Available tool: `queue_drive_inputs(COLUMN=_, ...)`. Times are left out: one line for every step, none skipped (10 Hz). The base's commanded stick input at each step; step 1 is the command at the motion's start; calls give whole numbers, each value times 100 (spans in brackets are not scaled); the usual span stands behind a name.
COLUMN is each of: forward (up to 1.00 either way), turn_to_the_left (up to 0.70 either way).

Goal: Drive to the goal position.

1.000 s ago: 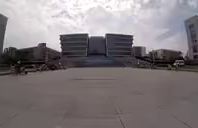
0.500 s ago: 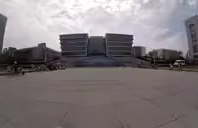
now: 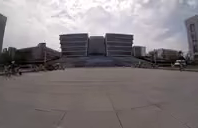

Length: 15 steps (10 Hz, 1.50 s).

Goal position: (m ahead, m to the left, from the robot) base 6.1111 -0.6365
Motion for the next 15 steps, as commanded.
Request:
queue_drive_inputs(forward=67, turn_to_the_left=0)
queue_drive_inputs(forward=67, turn_to_the_left=0)
queue_drive_inputs(forward=67, turn_to_the_left=0)
queue_drive_inputs(forward=67, turn_to_the_left=0)
queue_drive_inputs(forward=67, turn_to_the_left=0)
queue_drive_inputs(forward=67, turn_to_the_left=0)
queue_drive_inputs(forward=67, turn_to_the_left=0)
queue_drive_inputs(forward=67, turn_to_the_left=2)
queue_drive_inputs(forward=67, turn_to_the_left=8)
queue_drive_inputs(forward=67, turn_to_the_left=16)
queue_drive_inputs(forward=67, turn_to_the_left=32)
queue_drive_inputs(forward=67, turn_to_the_left=21)
queue_drive_inputs(forward=67, turn_to_the_left=0)
queue_drive_inputs(forward=67, turn_to_the_left=0)
queue_drive_inputs(forward=67, turn_to_the_left=0)
